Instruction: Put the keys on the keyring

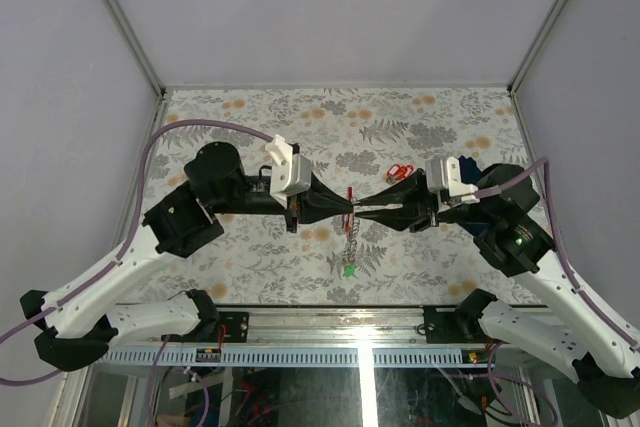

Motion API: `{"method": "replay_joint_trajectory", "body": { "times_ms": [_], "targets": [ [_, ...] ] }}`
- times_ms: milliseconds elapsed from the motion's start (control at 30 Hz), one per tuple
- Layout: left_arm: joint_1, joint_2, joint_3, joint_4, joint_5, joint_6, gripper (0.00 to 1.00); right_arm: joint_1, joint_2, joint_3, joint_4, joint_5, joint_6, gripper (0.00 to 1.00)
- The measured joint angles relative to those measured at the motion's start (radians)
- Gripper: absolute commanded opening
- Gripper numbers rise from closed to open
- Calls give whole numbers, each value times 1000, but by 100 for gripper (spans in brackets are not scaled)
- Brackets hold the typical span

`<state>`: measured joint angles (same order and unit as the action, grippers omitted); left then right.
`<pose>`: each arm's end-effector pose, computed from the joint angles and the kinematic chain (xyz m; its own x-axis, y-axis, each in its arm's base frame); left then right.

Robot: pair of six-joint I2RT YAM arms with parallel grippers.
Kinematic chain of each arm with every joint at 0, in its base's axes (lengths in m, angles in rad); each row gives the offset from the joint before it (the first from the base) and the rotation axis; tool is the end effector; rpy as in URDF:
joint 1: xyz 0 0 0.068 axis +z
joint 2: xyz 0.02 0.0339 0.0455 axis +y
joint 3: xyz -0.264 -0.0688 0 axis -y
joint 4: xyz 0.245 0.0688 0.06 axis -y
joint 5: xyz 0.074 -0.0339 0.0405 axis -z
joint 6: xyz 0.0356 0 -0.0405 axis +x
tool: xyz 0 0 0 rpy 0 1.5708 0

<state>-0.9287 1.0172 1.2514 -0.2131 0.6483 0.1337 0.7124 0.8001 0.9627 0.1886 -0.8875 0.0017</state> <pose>0.1073 -0.1794 0.4554 0.1458 -0.0176 -0.9892 0.9893 -0.0038 0.1459 0.1021 0.1246 0.4350 0.2587 0.2249 -0.9394 -0.9642 0.0015 -0.2652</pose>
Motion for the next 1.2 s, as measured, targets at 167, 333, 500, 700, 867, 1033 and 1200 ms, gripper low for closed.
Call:
{"method": "replay_joint_trajectory", "body": {
  "times_ms": [167,333,500,700,867,1033,1200],
  "targets": [
    [0,43,97,-155,-31,70,0,0,11,51,-135,15,-83,34],
    [-1,97,233,-346,-68,159,0,0,29,114,-303,56,-171,38],
    [-1,145,340,-542,-105,233,0,0,31,141,-415,95,-224,39],
    [-1,224,444,-747,-149,278,0,0,24,120,-410,113,-227,40],
    [-1,290,499,-869,-193,283,0,0,-13,35,-345,129,-214,39],
    [-2,336,499,-932,-242,268,0,0,-65,-70,-288,194,-198,39],
    [-10,403,478,-977,-341,254,0,0,-126,-127,-272,268,-184,38]
  ]
}}
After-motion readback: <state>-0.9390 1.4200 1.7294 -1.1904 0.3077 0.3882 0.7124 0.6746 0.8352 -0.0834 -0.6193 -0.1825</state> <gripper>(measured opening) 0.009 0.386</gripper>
